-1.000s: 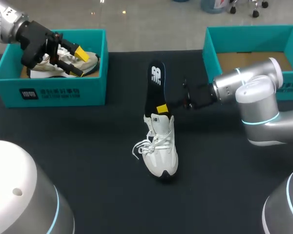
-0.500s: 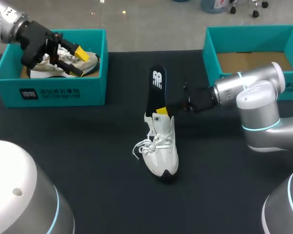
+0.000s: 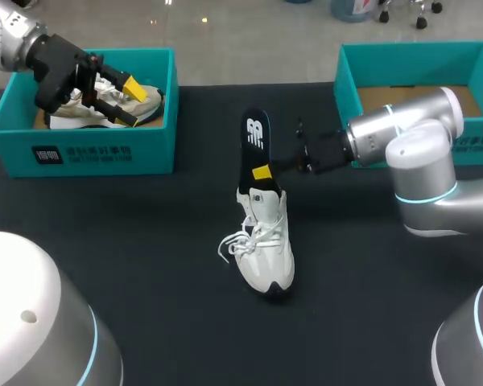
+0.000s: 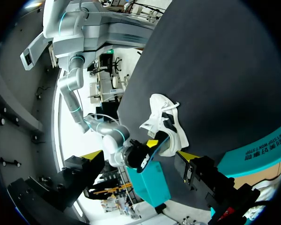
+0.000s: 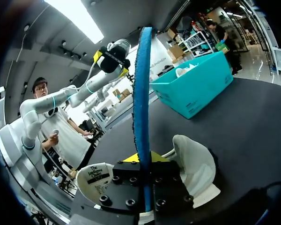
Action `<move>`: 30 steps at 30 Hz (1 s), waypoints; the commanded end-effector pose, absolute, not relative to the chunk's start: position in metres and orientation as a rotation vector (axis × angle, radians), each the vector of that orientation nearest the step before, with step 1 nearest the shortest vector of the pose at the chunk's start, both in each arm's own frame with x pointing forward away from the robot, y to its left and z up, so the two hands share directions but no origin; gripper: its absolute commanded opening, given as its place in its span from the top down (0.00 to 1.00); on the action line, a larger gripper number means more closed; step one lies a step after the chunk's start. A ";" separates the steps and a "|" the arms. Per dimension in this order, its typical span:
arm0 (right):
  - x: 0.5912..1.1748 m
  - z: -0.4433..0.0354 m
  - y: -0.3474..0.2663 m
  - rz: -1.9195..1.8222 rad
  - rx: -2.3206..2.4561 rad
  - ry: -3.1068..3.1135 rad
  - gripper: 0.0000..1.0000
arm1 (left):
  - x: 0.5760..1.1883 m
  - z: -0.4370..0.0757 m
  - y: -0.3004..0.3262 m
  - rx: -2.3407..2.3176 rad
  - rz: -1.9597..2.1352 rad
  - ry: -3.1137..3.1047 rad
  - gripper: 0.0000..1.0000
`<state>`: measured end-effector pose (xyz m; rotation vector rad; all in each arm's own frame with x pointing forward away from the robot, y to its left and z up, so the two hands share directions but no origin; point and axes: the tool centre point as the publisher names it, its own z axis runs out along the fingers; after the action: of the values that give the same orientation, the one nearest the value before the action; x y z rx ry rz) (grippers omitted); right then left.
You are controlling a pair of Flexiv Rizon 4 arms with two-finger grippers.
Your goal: Take the shoe out of the shoebox, open the shoe tongue, remove and reinsert the insole, then place the shoe into the shoebox
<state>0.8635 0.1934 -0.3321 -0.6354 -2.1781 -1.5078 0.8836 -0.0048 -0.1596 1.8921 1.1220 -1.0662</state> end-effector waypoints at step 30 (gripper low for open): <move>0.866 -0.332 0.204 -1.470 -0.599 -2.188 1.00 | 0.884 -0.159 -0.004 1.896 -1.065 1.122 0.00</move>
<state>0.8593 0.2007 -0.3260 -0.6087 -2.1950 -1.4899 0.8836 -0.0047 -0.1595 1.8921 1.1219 -1.0661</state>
